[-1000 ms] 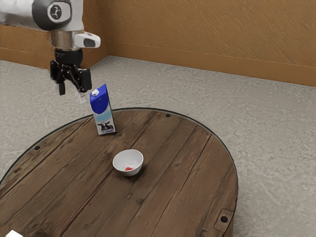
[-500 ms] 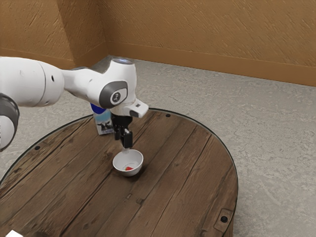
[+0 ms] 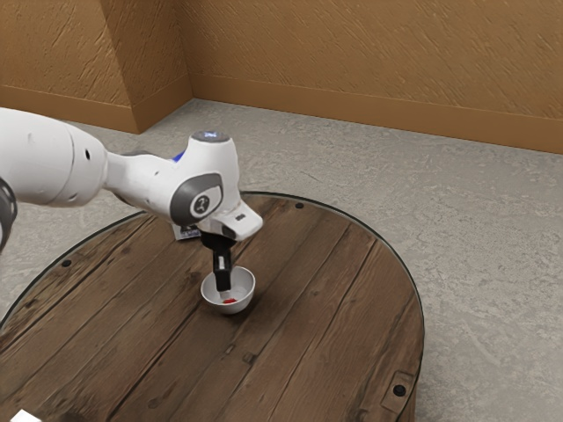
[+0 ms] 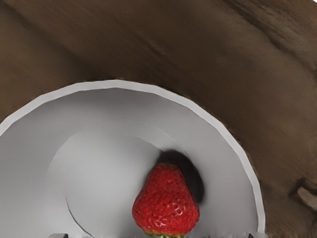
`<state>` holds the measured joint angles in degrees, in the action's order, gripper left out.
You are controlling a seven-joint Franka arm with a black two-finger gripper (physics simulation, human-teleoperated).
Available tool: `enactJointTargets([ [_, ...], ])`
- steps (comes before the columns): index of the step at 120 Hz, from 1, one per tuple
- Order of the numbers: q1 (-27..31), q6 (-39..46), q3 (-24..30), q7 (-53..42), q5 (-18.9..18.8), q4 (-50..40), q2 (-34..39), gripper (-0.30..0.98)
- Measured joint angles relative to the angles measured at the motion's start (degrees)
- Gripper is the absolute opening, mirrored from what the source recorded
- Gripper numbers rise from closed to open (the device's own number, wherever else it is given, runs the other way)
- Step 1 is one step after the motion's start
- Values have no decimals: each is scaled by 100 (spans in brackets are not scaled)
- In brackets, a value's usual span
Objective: Take strawberry from the bowl
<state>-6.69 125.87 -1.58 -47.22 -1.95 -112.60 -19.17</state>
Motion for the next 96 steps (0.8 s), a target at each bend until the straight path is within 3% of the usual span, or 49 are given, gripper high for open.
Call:
enactJointTargets([
  [73,102,675,-8,-790,109,-88,-287,42],
  [96,94,827,-9,-839,469,-90,-320,42],
])
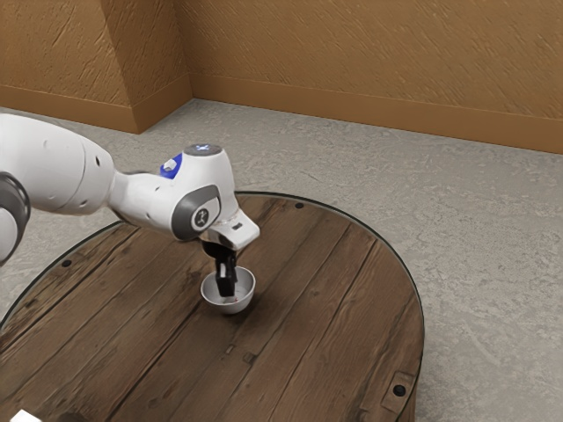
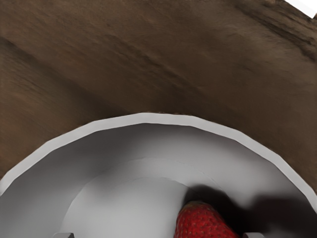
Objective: Take strawberry from the bowl
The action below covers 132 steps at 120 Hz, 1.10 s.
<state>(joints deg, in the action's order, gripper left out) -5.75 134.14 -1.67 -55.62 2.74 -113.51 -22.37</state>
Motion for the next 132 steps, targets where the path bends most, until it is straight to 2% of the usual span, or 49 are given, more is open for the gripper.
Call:
enactJointTargets([
  [28,5,227,-1,2,133,2,-177,44],
  [54,4,326,-1,64,153,1,-223,30],
  [78,3,378,0,71,163,-35,-195,27],
  [132,10,440,-18,160,113,-324,119,5],
])
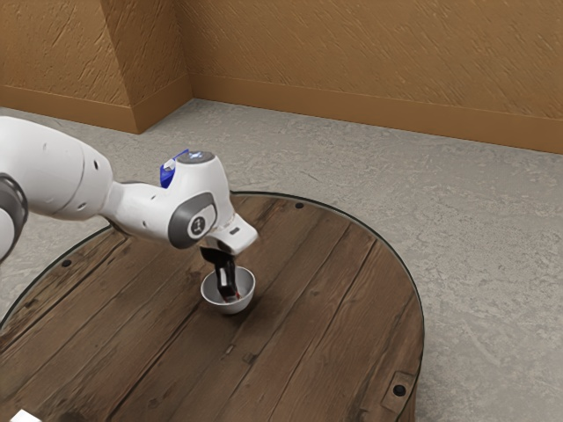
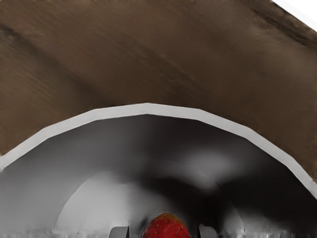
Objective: Take strawberry from the bowl
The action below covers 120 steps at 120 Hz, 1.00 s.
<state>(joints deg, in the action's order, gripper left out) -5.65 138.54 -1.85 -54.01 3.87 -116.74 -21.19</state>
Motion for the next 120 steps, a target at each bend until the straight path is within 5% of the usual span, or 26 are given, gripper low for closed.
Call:
enactJointTargets([
  [27,-187,40,45,164,-94,-816,1260,1],
  [53,-250,52,904,538,-122,-2090,2505,2],
  [99,-515,223,1225,1276,-123,-2250,2114,5],
  [120,-789,293,1179,1445,-118,-2196,2173,39],
])
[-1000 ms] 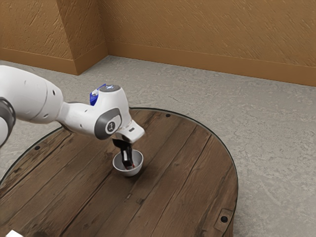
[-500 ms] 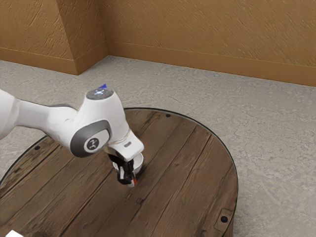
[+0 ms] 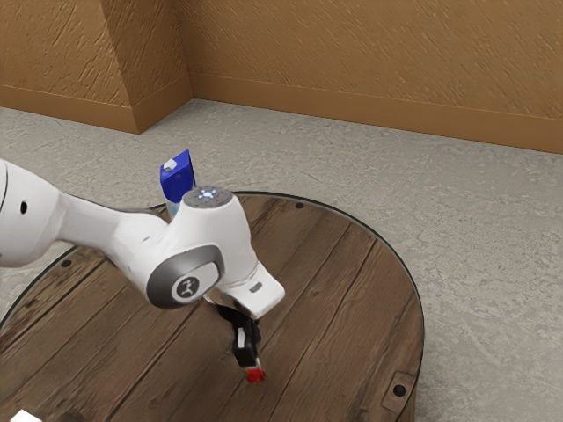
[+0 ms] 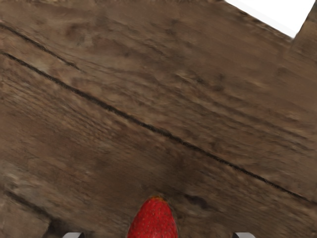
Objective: Take strawberry from the bowl
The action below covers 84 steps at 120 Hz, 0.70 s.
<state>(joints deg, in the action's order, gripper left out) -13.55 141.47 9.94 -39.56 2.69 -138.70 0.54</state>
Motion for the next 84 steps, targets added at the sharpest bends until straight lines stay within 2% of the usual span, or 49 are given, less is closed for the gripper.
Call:
enactJointTargets([
  [9,-48,-94,-26,59,-223,224,368,48],
  [20,330,-902,-232,155,-582,1813,540,55],
  [32,1051,-1967,-427,435,-810,3330,609,60],
  [47,1969,-3138,-455,949,-917,3962,735,64],
  [55,2089,-3605,-681,1224,-953,4173,691,65],
  [65,1959,-4113,-1030,1592,-969,4438,506,66],
  [84,1625,-4787,-1022,2225,-999,4587,604,68],
])
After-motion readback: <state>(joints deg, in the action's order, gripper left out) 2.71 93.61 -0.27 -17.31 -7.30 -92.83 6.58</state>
